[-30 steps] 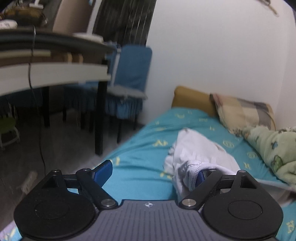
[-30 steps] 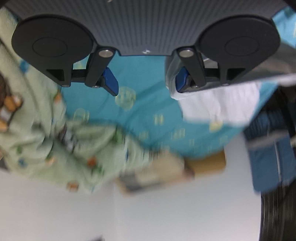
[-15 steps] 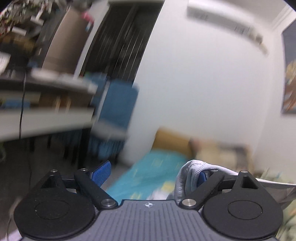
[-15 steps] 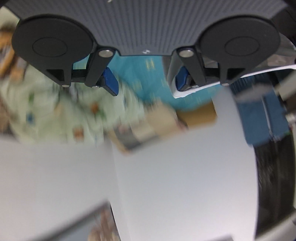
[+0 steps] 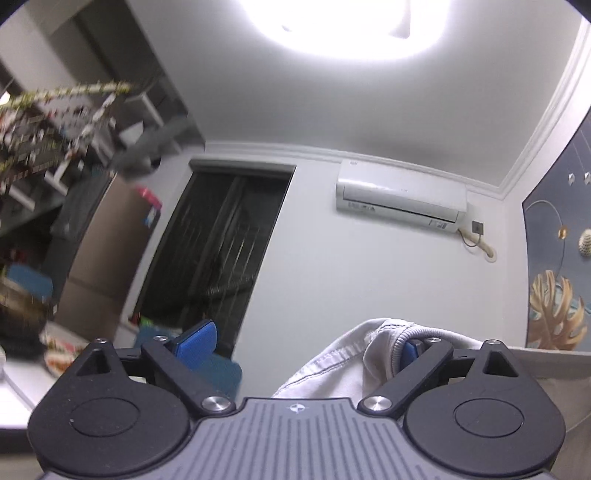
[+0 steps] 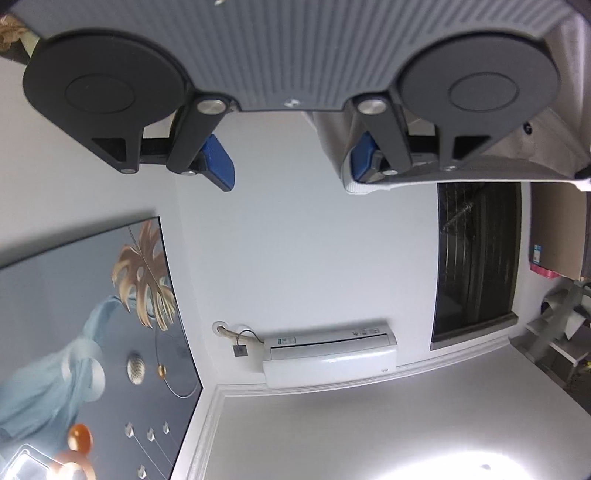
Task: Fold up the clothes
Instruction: 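Grasp the shirt with both grippers and lift it up to shake out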
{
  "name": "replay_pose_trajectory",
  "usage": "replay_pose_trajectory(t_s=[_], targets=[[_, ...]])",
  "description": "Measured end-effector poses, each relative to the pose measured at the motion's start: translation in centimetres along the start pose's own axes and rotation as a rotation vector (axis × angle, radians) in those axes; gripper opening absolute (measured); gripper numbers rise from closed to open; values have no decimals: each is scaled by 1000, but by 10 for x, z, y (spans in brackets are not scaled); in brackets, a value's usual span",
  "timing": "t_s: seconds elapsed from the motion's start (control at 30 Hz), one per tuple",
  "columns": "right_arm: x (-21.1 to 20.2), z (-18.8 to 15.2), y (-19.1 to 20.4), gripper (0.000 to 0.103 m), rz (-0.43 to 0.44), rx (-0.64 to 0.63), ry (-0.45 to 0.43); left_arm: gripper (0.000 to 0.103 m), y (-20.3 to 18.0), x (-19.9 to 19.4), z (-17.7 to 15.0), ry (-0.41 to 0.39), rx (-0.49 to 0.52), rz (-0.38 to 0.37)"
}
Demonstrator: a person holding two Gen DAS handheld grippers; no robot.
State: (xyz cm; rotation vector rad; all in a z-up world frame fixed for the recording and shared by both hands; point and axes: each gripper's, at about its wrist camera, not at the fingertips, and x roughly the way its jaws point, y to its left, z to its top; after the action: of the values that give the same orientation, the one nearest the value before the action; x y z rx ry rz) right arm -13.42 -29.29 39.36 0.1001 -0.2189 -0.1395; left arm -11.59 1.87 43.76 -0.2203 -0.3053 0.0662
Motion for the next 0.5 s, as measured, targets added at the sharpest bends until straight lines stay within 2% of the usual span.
replay_pose_trajectory(t_s=[0.1,0.2,0.27,0.37,0.5], targets=[[33,-1,-4,70,-18,4,21,100,-15,43,-1,37,32,-18],[85,-32,-10,70,-47,-28,77,103,-26,102,-43,87,60,-28],[123,-66,-12,70,-70,-59,125,103,-27,147,-93,135,77,-27],[185,-138,-14,71,-82,-120,198,103,-26,209,-176,214,91,-20],[287,-239,-21,73,-118,-125,330,103,-19,297,-306,333,116,0]])
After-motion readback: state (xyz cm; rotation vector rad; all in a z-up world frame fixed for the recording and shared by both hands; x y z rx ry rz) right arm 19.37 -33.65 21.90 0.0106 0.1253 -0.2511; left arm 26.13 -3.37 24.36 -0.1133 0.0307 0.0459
